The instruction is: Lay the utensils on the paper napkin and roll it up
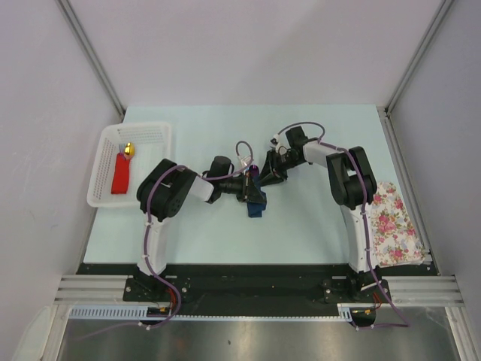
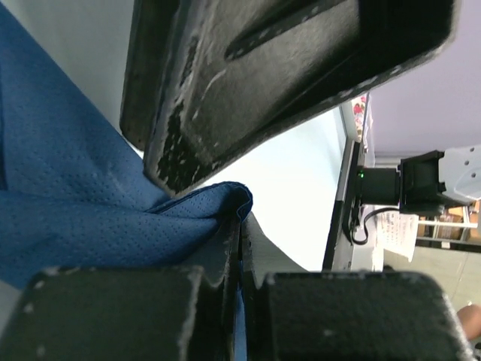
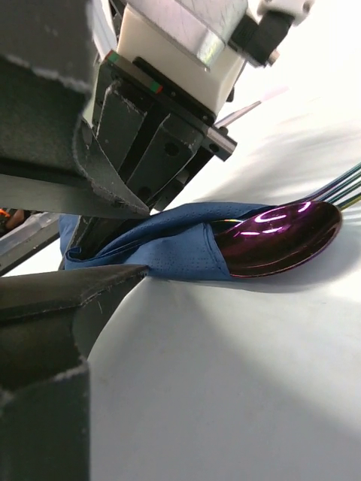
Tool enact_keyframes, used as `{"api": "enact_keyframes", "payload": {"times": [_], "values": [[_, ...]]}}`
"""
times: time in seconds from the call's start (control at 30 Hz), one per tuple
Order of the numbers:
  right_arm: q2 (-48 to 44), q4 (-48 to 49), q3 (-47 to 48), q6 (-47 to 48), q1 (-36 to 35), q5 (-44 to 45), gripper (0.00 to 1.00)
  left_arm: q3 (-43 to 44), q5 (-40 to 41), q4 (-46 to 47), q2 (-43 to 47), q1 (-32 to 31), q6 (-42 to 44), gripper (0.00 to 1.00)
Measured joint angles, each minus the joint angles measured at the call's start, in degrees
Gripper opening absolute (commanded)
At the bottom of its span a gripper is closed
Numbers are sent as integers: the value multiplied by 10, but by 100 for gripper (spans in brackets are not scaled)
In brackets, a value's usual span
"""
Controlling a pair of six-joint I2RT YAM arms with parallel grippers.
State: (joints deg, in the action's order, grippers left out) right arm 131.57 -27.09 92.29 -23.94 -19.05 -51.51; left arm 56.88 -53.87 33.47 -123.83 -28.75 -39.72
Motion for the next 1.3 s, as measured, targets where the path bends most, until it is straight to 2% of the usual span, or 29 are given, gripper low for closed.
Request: {"api": "enact_keyframes", "payload": {"times": [0.1, 0.27, 0.47, 0.57, 0.67, 0.77, 0.8, 0.87, 0.97, 1.13, 1.3], "values": [[0, -9, -3, 10, -3, 0, 36, 0, -5, -2, 0, 0, 9, 7], [0, -35, -6, 38, -6, -3, 43, 0, -8, -3, 1, 0, 15, 10], [-8, -60, -22, 78, -7, -20, 41, 0, -9, -3, 1, 0, 18, 11], [-9, -68, -26, 91, -8, -25, 38, 0, -10, -3, 1, 0, 18, 11], [-10, -75, -27, 109, -8, -22, 28, 0, -11, -3, 1, 0, 17, 12], [-10, -89, -28, 127, -11, -11, 17, -1, -13, -1, 1, 0, 17, 14], [-10, -92, -28, 132, -12, -8, 9, -1, -14, -1, 1, 0, 17, 15], [-10, -96, -28, 142, -15, 1, 0, -2, -15, 3, 1, 0, 15, 21], [-9, -99, -28, 151, -17, 9, 0, -6, -17, 10, 5, 0, 6, 33], [-9, -104, -28, 155, -17, 11, 0, -29, -13, 12, 37, -1, -3, 45], [-9, -108, -28, 156, -17, 12, 0, -67, -12, 21, 110, 14, -51, 45]]}}
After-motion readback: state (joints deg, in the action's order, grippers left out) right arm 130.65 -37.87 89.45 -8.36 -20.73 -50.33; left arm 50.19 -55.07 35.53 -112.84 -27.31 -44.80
